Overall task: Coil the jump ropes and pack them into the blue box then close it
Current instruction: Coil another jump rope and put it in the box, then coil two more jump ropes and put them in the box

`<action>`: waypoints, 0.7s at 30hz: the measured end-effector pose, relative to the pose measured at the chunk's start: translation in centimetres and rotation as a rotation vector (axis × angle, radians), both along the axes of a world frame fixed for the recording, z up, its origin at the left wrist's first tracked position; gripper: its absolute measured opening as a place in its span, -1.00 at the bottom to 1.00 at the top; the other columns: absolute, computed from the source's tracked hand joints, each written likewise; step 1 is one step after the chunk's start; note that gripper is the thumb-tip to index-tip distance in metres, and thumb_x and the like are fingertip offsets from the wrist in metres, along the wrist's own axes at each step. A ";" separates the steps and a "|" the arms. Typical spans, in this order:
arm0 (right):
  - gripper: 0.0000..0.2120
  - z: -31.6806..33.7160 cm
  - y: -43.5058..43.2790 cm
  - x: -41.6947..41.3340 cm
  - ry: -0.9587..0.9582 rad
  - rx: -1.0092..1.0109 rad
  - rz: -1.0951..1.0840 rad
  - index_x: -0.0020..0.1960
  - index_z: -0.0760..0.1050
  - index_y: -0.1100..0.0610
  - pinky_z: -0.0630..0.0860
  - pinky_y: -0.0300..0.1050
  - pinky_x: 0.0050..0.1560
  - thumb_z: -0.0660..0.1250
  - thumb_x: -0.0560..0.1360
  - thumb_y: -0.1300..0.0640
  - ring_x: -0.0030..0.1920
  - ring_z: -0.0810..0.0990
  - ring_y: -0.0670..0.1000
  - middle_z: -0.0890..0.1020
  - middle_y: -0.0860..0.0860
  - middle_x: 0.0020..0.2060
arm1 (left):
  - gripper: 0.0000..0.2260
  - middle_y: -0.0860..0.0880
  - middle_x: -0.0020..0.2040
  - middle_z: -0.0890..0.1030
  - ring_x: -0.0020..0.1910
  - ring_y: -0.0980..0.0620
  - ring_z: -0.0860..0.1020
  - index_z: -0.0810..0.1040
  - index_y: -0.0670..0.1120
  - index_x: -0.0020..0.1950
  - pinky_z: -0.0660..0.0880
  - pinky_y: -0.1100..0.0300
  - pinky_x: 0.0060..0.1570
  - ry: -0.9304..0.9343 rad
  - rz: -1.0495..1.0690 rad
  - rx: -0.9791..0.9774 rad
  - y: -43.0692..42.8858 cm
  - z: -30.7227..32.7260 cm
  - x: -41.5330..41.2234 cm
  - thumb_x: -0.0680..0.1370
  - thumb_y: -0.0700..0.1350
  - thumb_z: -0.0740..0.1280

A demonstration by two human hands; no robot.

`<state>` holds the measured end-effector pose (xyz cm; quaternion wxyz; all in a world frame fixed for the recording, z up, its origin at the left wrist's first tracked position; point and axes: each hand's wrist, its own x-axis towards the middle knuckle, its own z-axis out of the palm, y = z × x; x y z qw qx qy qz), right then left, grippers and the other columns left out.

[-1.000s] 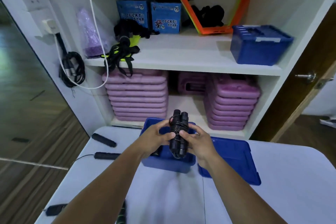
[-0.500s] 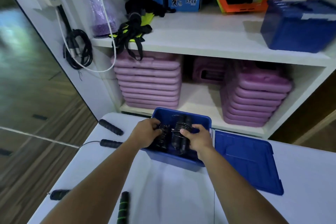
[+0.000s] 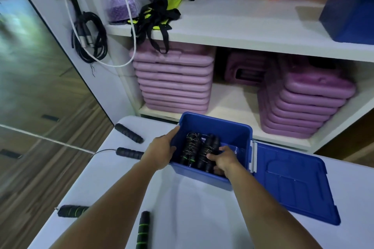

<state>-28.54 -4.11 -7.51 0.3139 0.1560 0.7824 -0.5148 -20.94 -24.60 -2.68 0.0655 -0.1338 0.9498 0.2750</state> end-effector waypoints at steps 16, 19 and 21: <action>-0.50 3.9 0.2 2.0 0.316 0.464 0.294 0.38 0.25 0.05 0.52 0.02 0.01 0.36 0.54 -0.04 0.13 0.58 0.24 0.59 0.16 0.15 | -0.37 -0.17 0.39 0.49 0.33 -0.20 0.47 -0.01 0.05 0.65 0.44 -0.02 0.26 -0.082 -0.034 0.011 -0.8 1.5 1.1 0.66 -0.05 0.23; -0.64 5.5 0.1 3.3 0.461 0.497 0.257 0.26 0.39 0.09 0.55 0.01 -0.06 0.30 0.57 -0.08 0.05 0.59 0.21 0.62 0.14 0.06 | -0.40 -0.17 0.44 0.44 0.36 -0.19 0.45 0.02 0.05 0.65 0.42 -0.04 0.30 -0.077 -0.029 -0.013 -1.8 2.3 2.4 0.67 -0.03 0.22; -0.75 6.5 -0.5 4.8 0.615 0.473 0.223 0.13 0.48 0.09 0.58 0.06 -0.05 0.30 0.57 -0.05 0.01 0.59 0.17 0.62 0.11 0.02 | -0.44 -0.15 0.46 0.43 0.33 -0.18 0.49 0.09 0.03 0.63 0.43 -0.04 0.31 -0.070 -0.035 -0.036 -2.7 2.8 3.8 0.67 -0.03 0.22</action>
